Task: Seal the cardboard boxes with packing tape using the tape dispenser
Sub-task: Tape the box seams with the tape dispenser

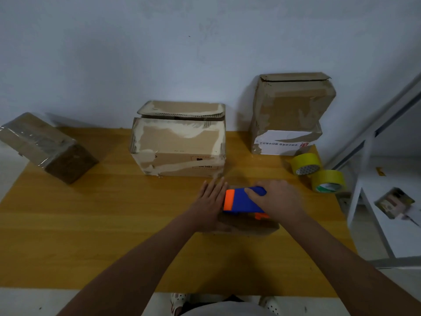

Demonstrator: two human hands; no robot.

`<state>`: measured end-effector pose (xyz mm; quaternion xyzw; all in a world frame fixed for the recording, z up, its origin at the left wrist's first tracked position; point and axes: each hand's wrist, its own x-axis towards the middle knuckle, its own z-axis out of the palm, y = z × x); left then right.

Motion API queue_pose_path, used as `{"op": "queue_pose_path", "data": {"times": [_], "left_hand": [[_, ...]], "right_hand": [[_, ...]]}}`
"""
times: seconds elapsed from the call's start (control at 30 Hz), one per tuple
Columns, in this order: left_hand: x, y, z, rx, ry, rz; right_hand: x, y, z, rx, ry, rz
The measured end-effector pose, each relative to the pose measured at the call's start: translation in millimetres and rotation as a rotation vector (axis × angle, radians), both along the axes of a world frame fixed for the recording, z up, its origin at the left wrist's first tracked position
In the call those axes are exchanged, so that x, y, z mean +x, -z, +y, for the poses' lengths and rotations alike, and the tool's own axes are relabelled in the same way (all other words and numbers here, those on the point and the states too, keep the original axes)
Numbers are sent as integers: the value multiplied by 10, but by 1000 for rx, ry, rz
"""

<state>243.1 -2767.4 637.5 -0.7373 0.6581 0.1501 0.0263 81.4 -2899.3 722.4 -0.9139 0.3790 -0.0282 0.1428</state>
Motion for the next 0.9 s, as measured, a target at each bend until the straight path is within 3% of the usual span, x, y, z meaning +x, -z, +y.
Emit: {"op": "queue_pose_path", "data": {"times": [0.57, 0.9], "left_hand": [[12, 59, 25, -50, 40, -66], [0, 8, -5, 4, 38, -69]], "right_hand": [[-317, -134, -250, 129, -155, -19], [-691, -6, -610, 218, -75, -14]]}}
